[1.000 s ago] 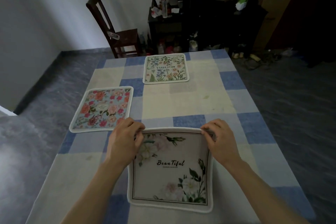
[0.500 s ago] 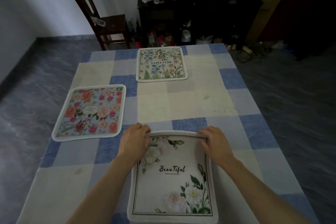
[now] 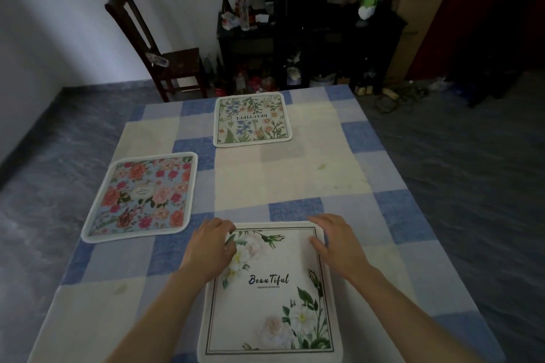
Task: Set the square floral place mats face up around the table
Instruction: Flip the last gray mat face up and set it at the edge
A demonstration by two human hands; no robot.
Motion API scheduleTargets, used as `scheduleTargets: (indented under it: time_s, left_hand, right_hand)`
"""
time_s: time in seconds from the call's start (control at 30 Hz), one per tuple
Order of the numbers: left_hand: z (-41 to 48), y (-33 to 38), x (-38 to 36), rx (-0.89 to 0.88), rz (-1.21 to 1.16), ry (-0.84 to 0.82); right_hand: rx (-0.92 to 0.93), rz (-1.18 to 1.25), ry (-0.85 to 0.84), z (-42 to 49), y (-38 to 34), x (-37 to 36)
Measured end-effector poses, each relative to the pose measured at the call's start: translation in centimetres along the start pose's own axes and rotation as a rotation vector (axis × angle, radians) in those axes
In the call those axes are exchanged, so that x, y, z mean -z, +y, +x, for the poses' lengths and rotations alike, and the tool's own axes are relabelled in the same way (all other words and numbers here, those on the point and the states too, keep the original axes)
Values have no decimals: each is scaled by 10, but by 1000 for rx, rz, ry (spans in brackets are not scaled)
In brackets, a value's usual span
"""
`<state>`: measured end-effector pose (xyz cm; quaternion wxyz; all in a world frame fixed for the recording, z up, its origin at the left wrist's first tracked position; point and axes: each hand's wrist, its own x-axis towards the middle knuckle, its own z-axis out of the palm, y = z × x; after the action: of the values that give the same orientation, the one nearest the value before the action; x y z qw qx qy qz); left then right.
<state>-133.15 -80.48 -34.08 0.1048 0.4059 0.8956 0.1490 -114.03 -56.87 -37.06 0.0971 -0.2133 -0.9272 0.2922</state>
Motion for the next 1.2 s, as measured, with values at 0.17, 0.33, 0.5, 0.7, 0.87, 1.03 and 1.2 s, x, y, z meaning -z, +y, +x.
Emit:
scheduleTargets:
  time_s: [0.17,0.33,0.5,0.7,0.87,1.03,1.2]
  left_hand:
    - [-38,6,-16,100,-32,-56]
    - [-80,-2,-34,160,-28,-113]
    - [-110,-22,-47,135,-23,-211]
    - [-133,-40,-70,-66,15,-329]
    - [-152,-44,-83,-190,226,-397]
    - [-156,-44,-78,-292,304,-372]
    - [-160,-36,-72,-413,324,-327]
  right_hand:
    - [-5,55,37,-24,5,-12]
    - [-8,63,6,-57,-2,-29]
    - [-27,3,-89,-87,-20,-45]
    - [-59,-89,-151,-125,-40,-67]
    - [-91,-126,-246,-159,-51,-86]
    - [-89,-206,-295,-184,-51,-99]
    - [-35,-312,-278,-183,-48,-95]
